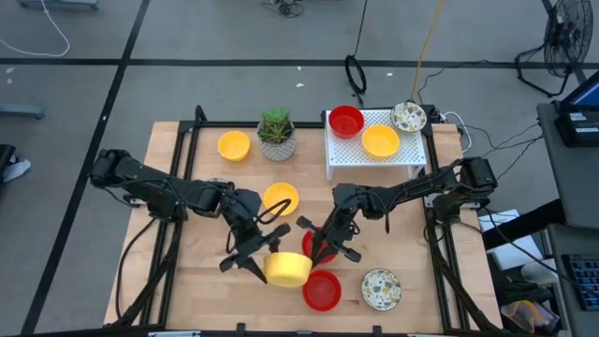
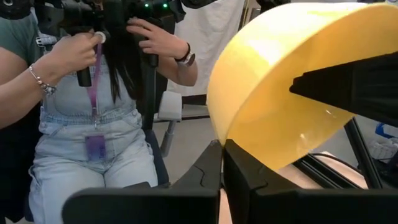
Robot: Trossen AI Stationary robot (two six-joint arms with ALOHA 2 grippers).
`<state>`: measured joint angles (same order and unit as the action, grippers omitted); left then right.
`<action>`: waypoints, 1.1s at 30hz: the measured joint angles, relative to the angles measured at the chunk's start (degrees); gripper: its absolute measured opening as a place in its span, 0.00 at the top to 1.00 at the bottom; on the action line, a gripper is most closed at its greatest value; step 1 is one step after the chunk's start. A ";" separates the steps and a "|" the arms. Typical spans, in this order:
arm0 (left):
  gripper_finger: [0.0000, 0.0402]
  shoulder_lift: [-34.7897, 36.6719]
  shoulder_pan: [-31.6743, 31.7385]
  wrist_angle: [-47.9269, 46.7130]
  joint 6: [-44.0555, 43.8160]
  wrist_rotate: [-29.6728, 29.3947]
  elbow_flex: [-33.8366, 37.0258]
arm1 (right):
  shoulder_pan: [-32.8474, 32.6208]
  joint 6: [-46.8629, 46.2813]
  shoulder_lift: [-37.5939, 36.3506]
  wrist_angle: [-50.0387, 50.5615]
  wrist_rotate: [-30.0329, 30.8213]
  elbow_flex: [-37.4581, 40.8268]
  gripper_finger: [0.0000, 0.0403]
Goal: Pick & Place Mini bowls
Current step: Stack the yellow bowl on top of the other yellow bowl on the shelf
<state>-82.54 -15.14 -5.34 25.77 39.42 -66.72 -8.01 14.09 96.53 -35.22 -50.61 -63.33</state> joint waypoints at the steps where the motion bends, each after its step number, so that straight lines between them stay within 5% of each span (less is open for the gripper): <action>1: 0.46 0.00 0.00 -0.08 0.30 0.00 0.00 | 0.00 0.00 0.00 0.00 0.00 0.00 1.00; 9: 0.51 0.00 -0.94 -3.39 7.85 -3.61 0.00 | 0.02 0.00 0.00 -0.08 -0.23 0.00 1.00; 21: 0.97 -0.13 -1.73 -6.20 14.31 -2.79 0.07 | 0.24 0.09 -0.11 -1.07 -0.34 -0.04 1.00; 27: 0.96 -0.13 -1.65 -5.09 15.00 -1.82 0.07 | 0.18 -1.25 -0.09 -1.64 -0.15 -0.04 0.95; 33: 0.98 -0.13 -0.79 -3.28 15.11 -2.61 0.05 | 0.11 -2.44 0.02 -2.32 0.51 -0.04 0.78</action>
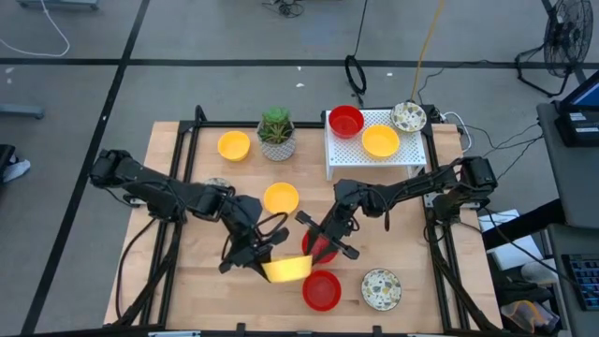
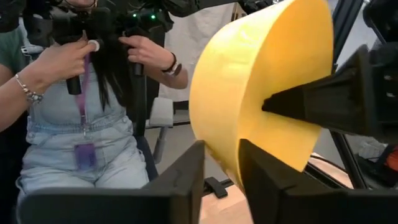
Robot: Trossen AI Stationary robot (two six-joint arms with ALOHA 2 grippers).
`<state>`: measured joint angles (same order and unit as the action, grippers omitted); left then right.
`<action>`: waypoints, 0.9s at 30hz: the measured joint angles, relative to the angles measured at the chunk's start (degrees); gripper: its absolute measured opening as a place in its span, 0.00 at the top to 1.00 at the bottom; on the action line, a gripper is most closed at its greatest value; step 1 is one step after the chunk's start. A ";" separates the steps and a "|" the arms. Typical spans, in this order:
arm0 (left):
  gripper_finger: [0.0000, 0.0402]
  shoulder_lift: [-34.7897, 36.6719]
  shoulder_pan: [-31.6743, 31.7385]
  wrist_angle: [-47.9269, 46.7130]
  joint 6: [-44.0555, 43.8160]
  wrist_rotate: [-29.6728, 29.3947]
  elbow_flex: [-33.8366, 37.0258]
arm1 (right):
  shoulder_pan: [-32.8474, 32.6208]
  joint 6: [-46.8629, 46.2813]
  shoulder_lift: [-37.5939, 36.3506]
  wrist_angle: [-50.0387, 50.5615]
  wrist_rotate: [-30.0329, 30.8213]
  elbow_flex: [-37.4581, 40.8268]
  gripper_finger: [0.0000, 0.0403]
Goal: Pick & Place Mini bowls
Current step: Stack the yellow bowl on top of the other yellow bowl on the shelf
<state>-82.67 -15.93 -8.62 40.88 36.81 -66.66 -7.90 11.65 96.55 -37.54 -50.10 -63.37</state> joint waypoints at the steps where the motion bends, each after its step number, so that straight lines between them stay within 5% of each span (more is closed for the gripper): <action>1: 0.97 0.00 0.26 0.15 0.06 -0.02 -0.01 | -0.02 0.01 0.00 -0.21 0.03 0.00 0.75; 9: 0.98 0.02 0.55 -0.14 2.41 -0.04 -0.08 | -0.09 1.46 0.04 -1.11 -0.19 0.00 0.64; 19: 0.98 0.02 0.58 0.29 3.10 0.79 -0.08 | -0.22 3.22 0.04 -1.64 -1.52 0.00 0.96; 27: 0.84 0.02 0.64 2.82 -4.23 -0.26 -0.08 | -0.28 2.31 0.02 -1.36 -1.69 0.00 0.99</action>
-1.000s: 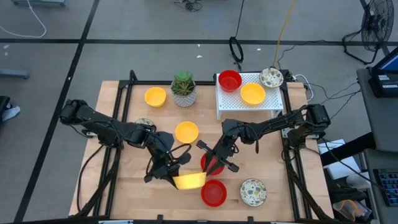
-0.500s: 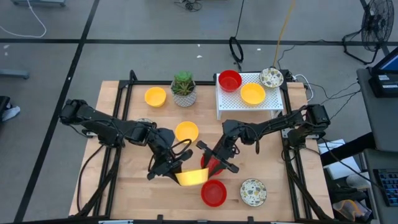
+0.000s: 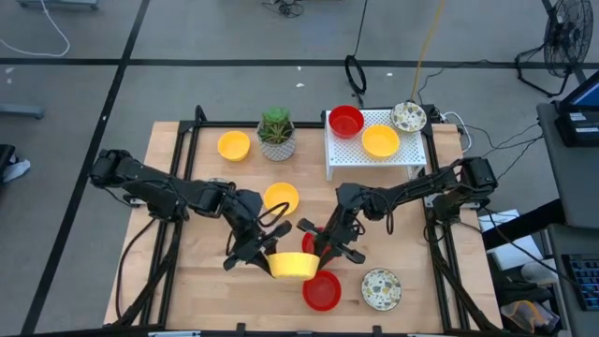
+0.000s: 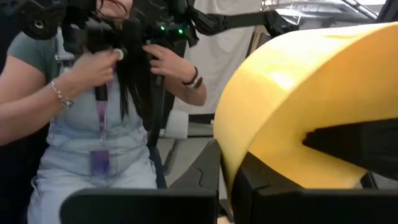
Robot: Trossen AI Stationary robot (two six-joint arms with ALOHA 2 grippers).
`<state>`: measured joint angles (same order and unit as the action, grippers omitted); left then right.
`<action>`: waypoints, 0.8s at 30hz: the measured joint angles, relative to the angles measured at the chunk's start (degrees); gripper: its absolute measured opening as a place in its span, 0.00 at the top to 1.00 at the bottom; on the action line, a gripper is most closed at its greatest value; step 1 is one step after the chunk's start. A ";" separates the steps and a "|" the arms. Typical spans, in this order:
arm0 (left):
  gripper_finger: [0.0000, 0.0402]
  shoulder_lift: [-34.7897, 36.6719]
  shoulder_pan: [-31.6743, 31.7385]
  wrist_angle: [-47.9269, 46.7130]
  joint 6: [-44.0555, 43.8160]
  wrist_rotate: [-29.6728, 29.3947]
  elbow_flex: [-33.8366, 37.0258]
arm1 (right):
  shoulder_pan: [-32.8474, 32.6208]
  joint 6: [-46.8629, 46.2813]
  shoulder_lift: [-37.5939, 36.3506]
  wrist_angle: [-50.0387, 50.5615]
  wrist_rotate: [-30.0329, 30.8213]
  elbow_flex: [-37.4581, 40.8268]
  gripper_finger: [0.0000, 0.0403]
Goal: Pick & Place Mini bowls
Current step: Stack the yellow bowl on top of the other yellow bowl on the shelf
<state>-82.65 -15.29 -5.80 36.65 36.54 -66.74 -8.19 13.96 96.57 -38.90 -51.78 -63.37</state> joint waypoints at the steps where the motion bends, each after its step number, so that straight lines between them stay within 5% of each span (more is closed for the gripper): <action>1: 0.81 0.00 0.00 0.51 -0.95 -0.17 0.00 | 0.00 -0.02 -0.02 0.05 0.01 0.00 1.00; 12: 0.45 0.11 -0.05 3.21 -6.59 -0.12 0.00 | 0.09 -1.77 -0.04 0.49 0.63 0.04 1.00; 24: 0.26 0.11 -0.15 2.21 -13.19 -5.14 0.00 | 2.99 -8.97 -0.76 4.05 -3.05 0.07 1.00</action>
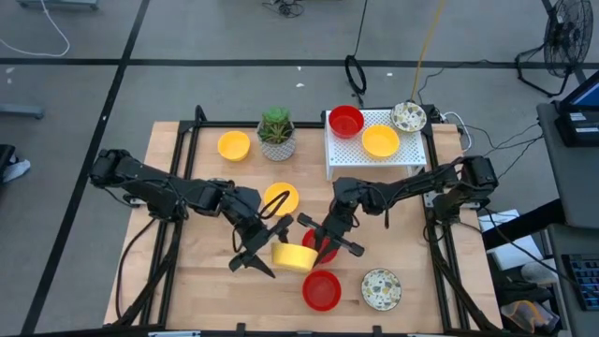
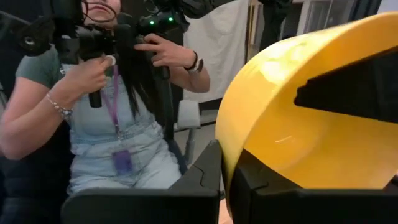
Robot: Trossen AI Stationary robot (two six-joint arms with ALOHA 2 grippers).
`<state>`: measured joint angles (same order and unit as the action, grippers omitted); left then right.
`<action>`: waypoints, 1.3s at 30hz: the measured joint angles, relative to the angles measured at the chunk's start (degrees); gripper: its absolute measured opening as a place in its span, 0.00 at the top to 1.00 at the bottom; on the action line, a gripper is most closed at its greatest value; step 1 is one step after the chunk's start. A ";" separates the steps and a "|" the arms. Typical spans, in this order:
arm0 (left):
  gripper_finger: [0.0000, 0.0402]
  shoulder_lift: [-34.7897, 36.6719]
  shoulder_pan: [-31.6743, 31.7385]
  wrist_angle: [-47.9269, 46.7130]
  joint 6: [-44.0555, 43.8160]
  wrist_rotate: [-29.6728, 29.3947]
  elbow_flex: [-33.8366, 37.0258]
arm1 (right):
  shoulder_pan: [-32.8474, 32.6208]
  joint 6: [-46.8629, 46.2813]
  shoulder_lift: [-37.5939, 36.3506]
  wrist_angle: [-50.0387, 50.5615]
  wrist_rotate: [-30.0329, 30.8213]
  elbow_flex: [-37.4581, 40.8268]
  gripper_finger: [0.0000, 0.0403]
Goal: Pick & Place Mini bowls
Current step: Stack the yellow bowl on top of the other yellow bowl on the shelf
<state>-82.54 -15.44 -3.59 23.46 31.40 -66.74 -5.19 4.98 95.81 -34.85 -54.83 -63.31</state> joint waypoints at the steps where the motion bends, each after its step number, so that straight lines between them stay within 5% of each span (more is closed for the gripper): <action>1: 0.25 0.00 0.00 -0.65 -0.03 -0.05 0.00 | 0.26 -0.91 0.00 0.00 -0.86 0.00 1.00; 16: 0.16 0.00 -0.07 -2.00 -1.83 -7.67 0.00 | 3.36 -8.33 0.00 0.43 -5.09 0.00 1.00; 39: 0.15 -0.07 -0.13 -0.60 0.15 -14.57 -0.02 | 4.36 -15.24 -4.28 6.88 -4.09 0.00 1.00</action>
<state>-82.61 -15.57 -4.19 23.62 16.84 -66.76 -0.84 -10.26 91.53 -27.97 -58.92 -63.31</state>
